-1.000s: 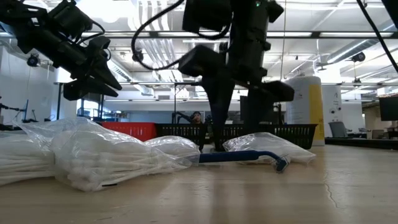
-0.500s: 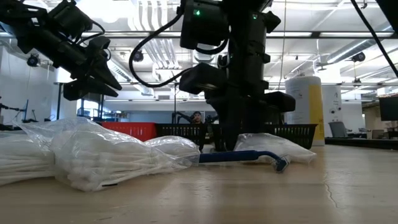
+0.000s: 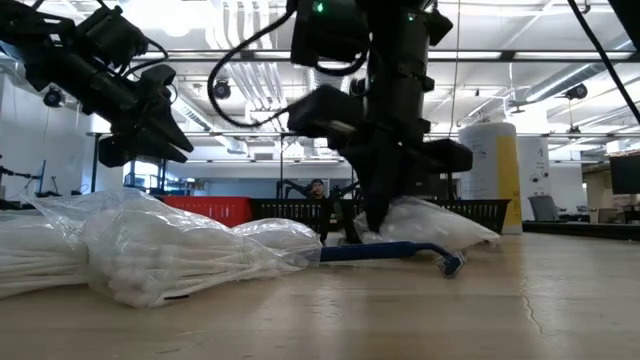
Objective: Pick & Place Travel size toiletries
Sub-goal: Put the cotton pack into the middle black bin
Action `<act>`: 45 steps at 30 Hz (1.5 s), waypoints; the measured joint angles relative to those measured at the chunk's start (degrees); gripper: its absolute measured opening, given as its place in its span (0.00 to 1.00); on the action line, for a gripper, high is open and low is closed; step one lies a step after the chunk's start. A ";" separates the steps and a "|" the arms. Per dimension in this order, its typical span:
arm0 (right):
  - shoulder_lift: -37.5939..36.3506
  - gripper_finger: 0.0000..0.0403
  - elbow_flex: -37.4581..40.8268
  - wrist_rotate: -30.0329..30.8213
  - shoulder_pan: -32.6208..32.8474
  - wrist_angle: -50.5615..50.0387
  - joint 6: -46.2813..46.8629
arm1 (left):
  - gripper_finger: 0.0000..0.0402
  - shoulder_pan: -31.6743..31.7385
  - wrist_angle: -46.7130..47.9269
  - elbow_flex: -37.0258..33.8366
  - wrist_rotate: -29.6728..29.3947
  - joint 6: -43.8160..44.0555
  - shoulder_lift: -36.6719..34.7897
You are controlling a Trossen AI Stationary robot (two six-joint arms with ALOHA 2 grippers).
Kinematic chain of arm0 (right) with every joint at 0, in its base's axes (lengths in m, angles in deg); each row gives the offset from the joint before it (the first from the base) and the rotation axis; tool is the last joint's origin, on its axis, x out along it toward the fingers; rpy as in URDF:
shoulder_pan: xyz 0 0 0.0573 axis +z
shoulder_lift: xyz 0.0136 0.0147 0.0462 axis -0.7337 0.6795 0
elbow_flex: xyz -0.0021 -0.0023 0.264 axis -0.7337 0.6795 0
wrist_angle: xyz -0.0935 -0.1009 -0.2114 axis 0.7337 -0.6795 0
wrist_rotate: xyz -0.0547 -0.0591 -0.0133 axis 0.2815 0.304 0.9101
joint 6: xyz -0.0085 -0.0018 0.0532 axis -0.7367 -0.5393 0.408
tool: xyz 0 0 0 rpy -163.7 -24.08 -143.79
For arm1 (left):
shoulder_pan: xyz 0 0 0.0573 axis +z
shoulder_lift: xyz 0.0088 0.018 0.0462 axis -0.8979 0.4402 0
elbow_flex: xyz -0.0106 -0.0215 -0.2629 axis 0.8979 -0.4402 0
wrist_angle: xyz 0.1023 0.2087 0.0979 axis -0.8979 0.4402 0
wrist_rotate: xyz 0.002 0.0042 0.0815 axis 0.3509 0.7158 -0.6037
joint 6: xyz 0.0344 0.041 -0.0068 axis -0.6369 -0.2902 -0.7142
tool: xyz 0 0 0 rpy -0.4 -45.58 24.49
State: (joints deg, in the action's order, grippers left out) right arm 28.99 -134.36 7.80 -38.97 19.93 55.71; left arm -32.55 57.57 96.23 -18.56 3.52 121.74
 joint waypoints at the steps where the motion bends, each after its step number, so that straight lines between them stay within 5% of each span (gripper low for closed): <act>1: -0.50 0.03 -0.03 0.58 0.00 0.15 0.02 | 0.30 0.03 -0.18 0.00 0.00 0.00 0.00; 10: -3.92 0.03 -0.38 5.64 -0.13 0.86 0.38 | 0.30 0.04 -0.59 0.00 -0.02 0.00 0.00; 20: -14.60 0.03 -0.38 19.17 1.55 6.33 -16.98 | 0.30 0.04 -0.61 0.00 -0.01 -0.02 0.00; 26: -19.20 0.03 -0.42 20.15 1.85 3.49 -19.85 | 0.30 0.04 -0.57 0.00 -0.02 -0.02 0.00; 32: -20.80 0.03 -0.38 13.91 -1.22 3.15 -12.85 | 0.30 0.04 -0.63 -0.04 -0.65 -0.04 0.00; 39: -20.30 0.03 -0.34 -0.08 -8.44 3.83 3.22 | 0.30 0.04 -0.84 -0.05 -0.61 -0.04 0.00; 45: -20.32 0.03 -0.34 -7.48 -13.83 5.41 1.07 | 0.30 0.04 -0.87 -0.07 -0.42 -0.02 0.00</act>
State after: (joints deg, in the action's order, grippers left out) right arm 8.68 -134.70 0.32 -52.80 25.34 56.78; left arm -32.51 56.70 96.16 -18.98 3.49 121.74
